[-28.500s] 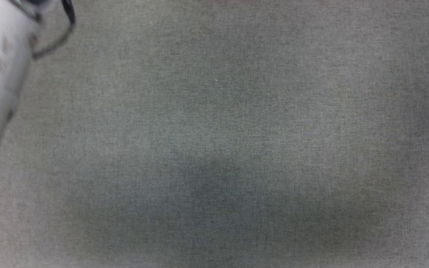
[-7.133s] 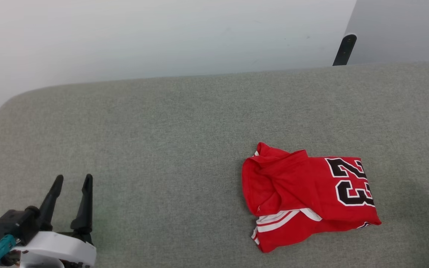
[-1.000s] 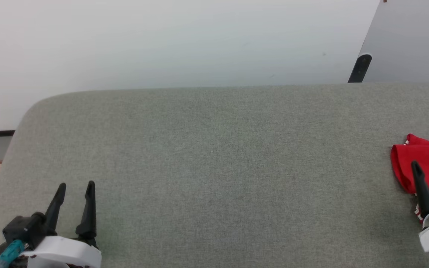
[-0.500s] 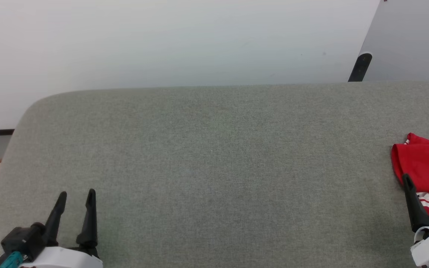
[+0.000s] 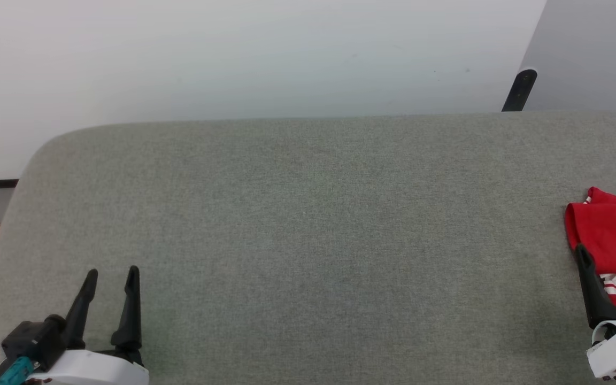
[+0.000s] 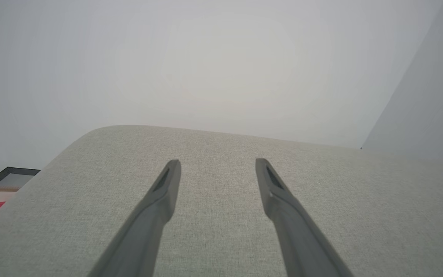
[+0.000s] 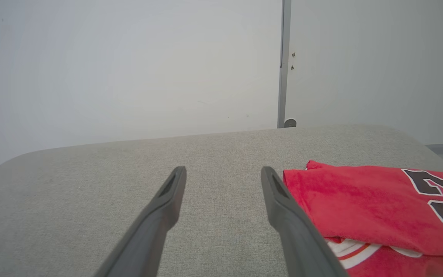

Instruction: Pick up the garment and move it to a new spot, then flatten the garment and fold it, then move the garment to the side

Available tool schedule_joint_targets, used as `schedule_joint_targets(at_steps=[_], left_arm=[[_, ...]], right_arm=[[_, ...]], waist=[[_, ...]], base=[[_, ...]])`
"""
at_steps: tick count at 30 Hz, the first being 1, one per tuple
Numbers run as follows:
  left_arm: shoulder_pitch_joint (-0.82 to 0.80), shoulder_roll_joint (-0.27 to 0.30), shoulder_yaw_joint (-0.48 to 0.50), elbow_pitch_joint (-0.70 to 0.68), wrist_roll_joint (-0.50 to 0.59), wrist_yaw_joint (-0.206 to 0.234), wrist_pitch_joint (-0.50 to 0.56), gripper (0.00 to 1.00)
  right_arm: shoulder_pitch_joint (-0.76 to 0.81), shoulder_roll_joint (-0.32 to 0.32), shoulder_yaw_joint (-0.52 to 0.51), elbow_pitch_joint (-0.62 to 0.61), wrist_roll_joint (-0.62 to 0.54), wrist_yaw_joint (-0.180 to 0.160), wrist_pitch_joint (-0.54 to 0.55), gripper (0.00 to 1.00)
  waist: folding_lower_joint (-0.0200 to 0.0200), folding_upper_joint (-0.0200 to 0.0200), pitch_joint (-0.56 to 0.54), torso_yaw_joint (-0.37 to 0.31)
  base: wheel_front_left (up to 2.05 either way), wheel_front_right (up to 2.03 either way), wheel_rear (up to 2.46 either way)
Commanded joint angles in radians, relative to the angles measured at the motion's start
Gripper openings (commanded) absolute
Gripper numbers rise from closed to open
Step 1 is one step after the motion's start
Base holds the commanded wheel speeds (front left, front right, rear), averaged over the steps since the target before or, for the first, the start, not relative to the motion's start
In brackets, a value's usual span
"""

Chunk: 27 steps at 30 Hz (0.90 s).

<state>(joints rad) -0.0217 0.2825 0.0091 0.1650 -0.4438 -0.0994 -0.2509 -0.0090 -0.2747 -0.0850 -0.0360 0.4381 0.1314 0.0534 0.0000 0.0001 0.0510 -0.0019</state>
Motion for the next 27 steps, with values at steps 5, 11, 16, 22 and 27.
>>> schedule_joint_targets(at_steps=[5, 11, 16, 22, 27], left_arm=[[-0.013, 0.005, 0.002, -0.007, -0.005, 0.003, -0.004, 1.0], [-0.012, 0.009, 0.0, -0.013, -0.001, 0.005, -0.005, 1.0], [-0.008, 0.012, 0.002, -0.018, 0.0, 0.006, -0.007, 1.0], [-0.013, 0.013, 0.002, -0.021, -0.003, 0.006, -0.01, 1.0], [-0.016, 0.013, 0.003, -0.019, -0.007, 0.005, -0.011, 1.0]], right_arm=[[-0.009, -0.001, -0.001, 0.001, 0.002, -0.001, -0.005, 1.0], [-0.007, -0.004, -0.001, -0.003, 0.004, -0.001, -0.003, 1.0], [-0.007, -0.007, -0.009, -0.007, 0.004, -0.001, -0.002, 1.0], [-0.012, -0.004, -0.017, -0.015, -0.003, -0.001, -0.014, 1.0], [-0.015, 0.007, -0.025, -0.015, -0.007, -0.001, -0.038, 1.0]], waist=[[0.0, -0.0001, 0.002, 0.003], [0.0, -0.0001, -0.001, 0.005], [0.0, -0.0001, -0.004, 0.005], [0.0, -0.0001, -0.004, 0.008], [0.0, -0.0001, -0.005, 0.011]], base=[[0.0, 0.0, 0.0], [0.0, 0.0, 0.0], [0.0, 0.0, 0.0], [0.0, 0.0, 0.0], [0.0, 0.0, 0.0]])
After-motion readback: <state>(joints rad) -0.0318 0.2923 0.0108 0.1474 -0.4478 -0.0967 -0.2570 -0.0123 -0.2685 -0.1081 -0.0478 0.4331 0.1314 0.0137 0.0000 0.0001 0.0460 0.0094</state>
